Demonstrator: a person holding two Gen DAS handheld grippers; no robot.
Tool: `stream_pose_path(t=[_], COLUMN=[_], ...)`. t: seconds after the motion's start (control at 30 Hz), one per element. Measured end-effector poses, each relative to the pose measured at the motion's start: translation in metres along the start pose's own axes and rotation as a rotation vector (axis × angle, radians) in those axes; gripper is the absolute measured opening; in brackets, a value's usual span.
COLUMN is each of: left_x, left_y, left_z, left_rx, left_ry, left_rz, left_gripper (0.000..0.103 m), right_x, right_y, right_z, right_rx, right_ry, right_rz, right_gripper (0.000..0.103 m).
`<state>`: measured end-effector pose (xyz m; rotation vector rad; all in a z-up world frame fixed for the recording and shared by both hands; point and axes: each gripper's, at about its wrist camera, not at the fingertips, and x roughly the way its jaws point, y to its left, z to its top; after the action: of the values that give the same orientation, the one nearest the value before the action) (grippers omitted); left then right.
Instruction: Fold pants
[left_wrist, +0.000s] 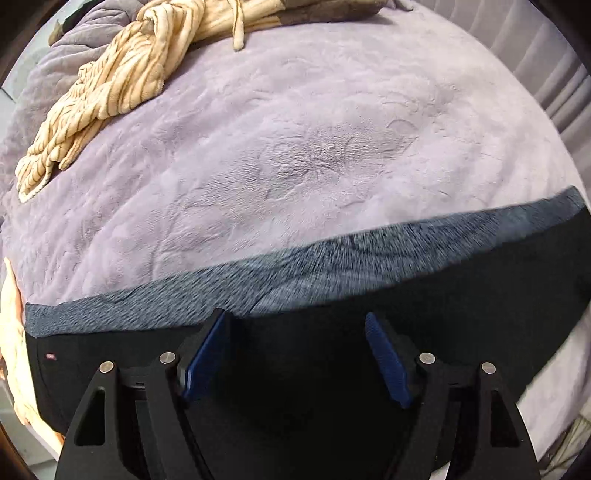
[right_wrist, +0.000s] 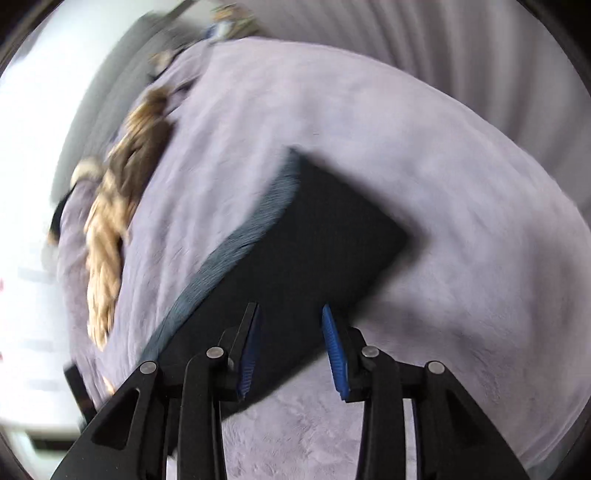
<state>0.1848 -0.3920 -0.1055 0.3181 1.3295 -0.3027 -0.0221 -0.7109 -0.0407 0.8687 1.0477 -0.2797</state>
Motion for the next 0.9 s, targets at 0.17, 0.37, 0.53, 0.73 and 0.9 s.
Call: stream_pose_path(t=[0.17,0.37,0.53,0.73,0.9], left_x=[0.025,0.024,-0.011,0.003,0.029], left_y=[-0.012,0.014,0.032,0.102,0.118], left_z=[0.026,0.048,0.015,-0.065,-0.085], left_rx=[-0.077,-0.140,-0.096,-0.209,-0.305], left_ry=[-0.046,-0.029,-0.056,0.064,0.104], left_rz=[0.044,0.030,0.077,0.193,0.178], left_gripper=[0.091,0.100,0.100,0.100,0.100], right_x=[0.091,0.097,0.033,-0.004,0.039], right_y=[0.039,0.035,-0.009,-0.082,-0.107], right_z=[0.034,0.088,0.079,0.019,0.004], right_rx=[-0.176,-0.124,0.032,0.287,0.430], right_ry=[0.112,0.011,-0.016,-0.026,-0.007], right_rz=[-0.070,-0.204,-0.021,0.106,0.190], right_gripper=[0.042,0.040,0.059,0.059,0.059])
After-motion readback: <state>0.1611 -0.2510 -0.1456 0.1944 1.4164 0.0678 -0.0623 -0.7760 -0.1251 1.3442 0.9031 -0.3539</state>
